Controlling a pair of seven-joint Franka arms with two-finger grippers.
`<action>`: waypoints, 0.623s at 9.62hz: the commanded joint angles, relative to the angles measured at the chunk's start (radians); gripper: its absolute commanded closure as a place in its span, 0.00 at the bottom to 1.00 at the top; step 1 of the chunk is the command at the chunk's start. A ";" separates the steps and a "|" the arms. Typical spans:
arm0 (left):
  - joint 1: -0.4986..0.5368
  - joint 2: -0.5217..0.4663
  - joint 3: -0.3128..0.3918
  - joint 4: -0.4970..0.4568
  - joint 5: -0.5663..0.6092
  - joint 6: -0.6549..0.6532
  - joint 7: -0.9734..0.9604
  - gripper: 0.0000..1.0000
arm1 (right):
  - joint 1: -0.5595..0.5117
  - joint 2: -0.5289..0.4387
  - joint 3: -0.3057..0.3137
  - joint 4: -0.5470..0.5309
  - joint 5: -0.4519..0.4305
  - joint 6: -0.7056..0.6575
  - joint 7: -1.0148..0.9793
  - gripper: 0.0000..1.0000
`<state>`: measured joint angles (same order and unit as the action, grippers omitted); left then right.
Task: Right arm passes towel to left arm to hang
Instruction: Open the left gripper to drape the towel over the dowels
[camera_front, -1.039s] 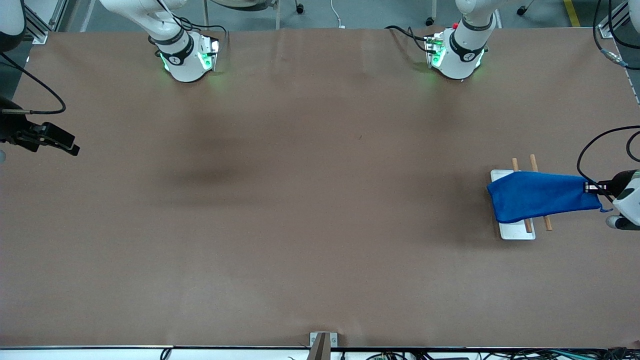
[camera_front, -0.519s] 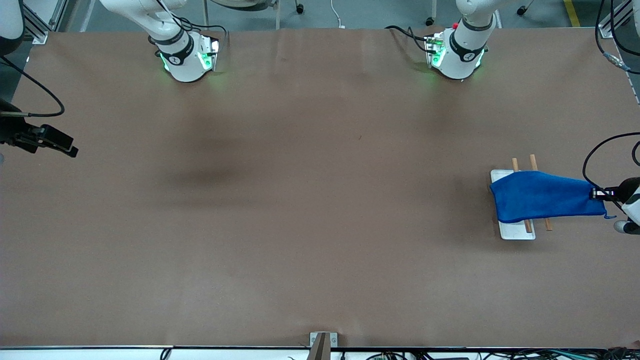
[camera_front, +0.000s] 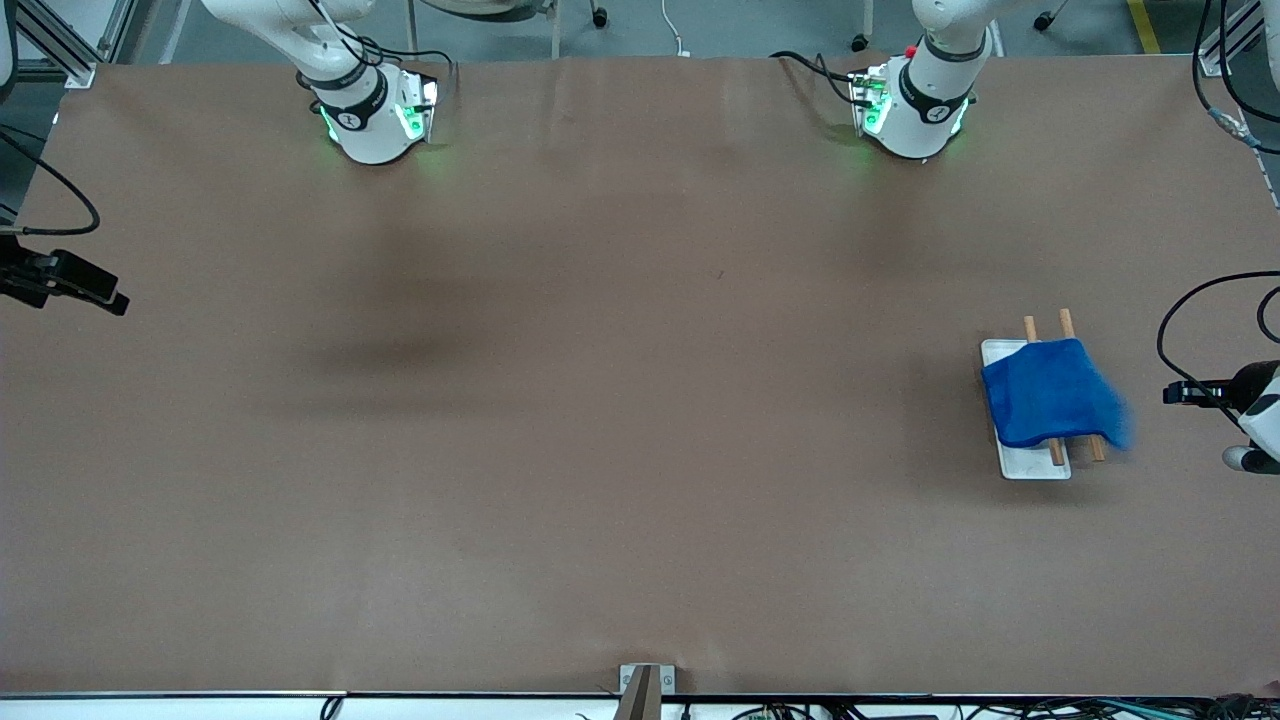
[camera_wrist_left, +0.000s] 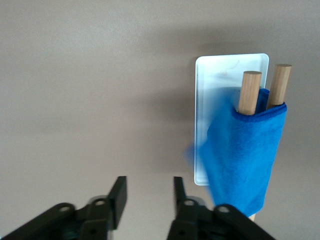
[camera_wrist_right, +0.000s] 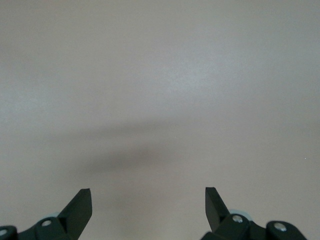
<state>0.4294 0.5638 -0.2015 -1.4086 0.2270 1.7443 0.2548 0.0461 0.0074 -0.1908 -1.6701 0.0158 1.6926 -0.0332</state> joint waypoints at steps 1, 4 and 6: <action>0.005 0.034 -0.006 0.016 0.023 0.020 0.012 0.00 | -0.008 -0.004 0.011 0.003 -0.013 -0.005 -0.007 0.00; -0.004 0.021 -0.019 0.049 0.020 0.015 0.009 0.00 | -0.008 -0.004 0.013 0.004 -0.008 -0.002 -0.007 0.00; -0.014 -0.059 -0.083 0.066 0.011 -0.088 -0.020 0.00 | -0.008 -0.003 0.013 0.003 -0.002 -0.002 -0.007 0.00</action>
<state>0.4244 0.5446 -0.2459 -1.3342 0.2285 1.7181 0.2538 0.0462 0.0074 -0.1871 -1.6690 0.0161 1.6926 -0.0332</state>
